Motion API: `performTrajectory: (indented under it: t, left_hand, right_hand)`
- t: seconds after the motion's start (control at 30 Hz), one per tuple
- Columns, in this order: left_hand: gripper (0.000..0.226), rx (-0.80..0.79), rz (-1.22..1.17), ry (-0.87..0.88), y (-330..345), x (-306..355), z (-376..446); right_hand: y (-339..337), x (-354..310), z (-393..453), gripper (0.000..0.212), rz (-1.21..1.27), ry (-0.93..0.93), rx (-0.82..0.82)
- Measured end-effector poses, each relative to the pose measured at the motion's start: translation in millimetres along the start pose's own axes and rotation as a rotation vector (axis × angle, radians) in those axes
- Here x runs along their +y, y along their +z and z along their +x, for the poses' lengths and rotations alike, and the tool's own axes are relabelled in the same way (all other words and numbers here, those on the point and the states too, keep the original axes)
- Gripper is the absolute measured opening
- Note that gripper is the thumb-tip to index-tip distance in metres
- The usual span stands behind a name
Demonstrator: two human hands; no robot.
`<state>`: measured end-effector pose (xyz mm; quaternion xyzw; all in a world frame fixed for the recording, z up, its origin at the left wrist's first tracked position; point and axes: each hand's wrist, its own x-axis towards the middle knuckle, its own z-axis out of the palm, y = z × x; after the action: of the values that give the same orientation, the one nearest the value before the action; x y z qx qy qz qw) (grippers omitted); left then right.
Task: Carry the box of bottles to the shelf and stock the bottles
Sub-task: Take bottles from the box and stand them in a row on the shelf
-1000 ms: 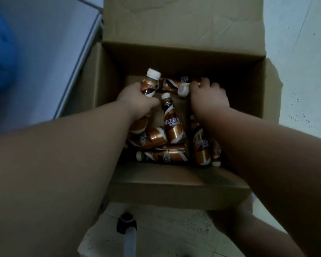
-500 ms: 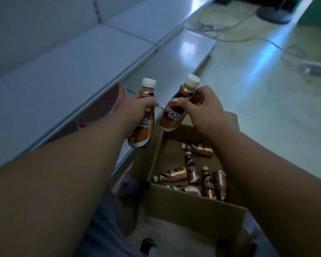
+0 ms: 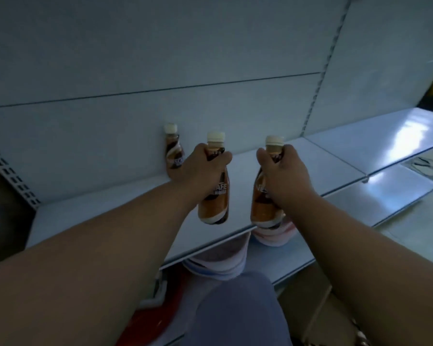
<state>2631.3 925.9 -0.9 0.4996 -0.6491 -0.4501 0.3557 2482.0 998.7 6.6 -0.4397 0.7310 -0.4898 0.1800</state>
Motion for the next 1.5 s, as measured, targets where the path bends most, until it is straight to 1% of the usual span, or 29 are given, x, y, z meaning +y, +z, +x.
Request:
performTrajectory:
  t: [0.07,0.13,0.2,0.27,0.33,0.4,0.47,0.57,0.63,0.7,0.73,0.83,0.87,0.93,1.07,1.23,1.37,1.5]
  left_hand:
    - [0.037,0.017,0.029,0.017,-8.7,-8.1,15.9]
    - [0.035,0.03,0.113,0.068,-10.9,-14.0,33.2]
    - [0.037,0.059,0.309,0.163,-11.1,-18.9,51.0]
    - [0.043,0.078,0.547,0.237,-10.1,-20.0,68.4]
    - [0.048,0.076,0.675,0.266,-10.0,-17.6,81.8]
    - [0.052,0.048,0.706,0.299,-11.2,-14.9,91.0]
    - [0.055,-0.004,0.688,0.314,-15.3,-13.4,96.0]
    - [0.051,-0.078,0.692,0.306,-23.0,-9.4,100.3]
    - [0.044,-0.135,0.776,0.315,-29.5,-4.9,105.2]
    - [0.04,-0.195,0.879,0.325,-37.6,0.6,110.1]
    - [0.039,-0.222,0.937,0.334,-41.4,3.2,113.2]
    - [0.024,-0.282,1.106,0.415,-47.4,11.3,120.3]
    - [0.021,-0.286,1.151,0.455,-47.3,13.5,122.5]
    - [0.02,-0.267,1.21,0.522,-45.3,18.5,127.9]
    - [0.025,-0.202,1.242,0.566,-43.4,25.9,146.1]
    - [0.023,-0.229,1.274,0.473,-41.0,20.4,167.1]
    - [0.036,-0.265,1.217,0.441,-42.3,13.6,174.1]
    - [0.038,-0.248,1.183,0.434,-48.1,10.7,176.8]
  right_hand:
    - [18.8,-2.7,18.5,0.037,0.006,-0.016,-0.046]
    - [31.7,-0.7,38.3,0.037,0.015,-0.009,-0.091]
    - [40.8,3.8,55.7,0.032,-0.029,-0.035,-0.163]
    - [46.3,9.3,69.4,0.032,-0.085,-0.056,-0.216]
    - [48.8,15.0,80.6,0.034,-0.094,-0.062,-0.26]
    - [49.4,18.1,88.0,0.034,-0.088,-0.071,-0.289]
    - [49.4,18.3,91.8,0.031,-0.127,-0.114,-0.317]
    - [47.4,14.3,95.7,0.035,-0.305,-0.269,-0.323]
    - [42.6,8.0,99.9,0.043,-0.409,-0.355,-0.349]
    - [37.0,-1.0,105.5,0.051,-0.509,-0.407,-0.444]
    - [34.4,-6.1,109.2,0.049,-0.587,-0.427,-0.51]
    - [28.8,-25.3,119.4,0.028,-0.754,-0.408,-0.738]
    - [28.7,-30.0,122.8,0.023,-0.775,-0.405,-0.783]
    - [31.7,-34.2,128.7,0.02,-0.78,-0.421,-0.771]
    - [53.5,-29.4,138.9,0.025,-0.709,-0.472,-0.623]
    - [84.3,-34.6,158.4,0.033,-0.667,-0.453,-0.565]
    - [100.1,-32.6,173.1,0.036,-0.644,-0.437,-0.506]
    - [108.5,-28.9,180.0,0.036,-0.571,-0.405,-0.44]
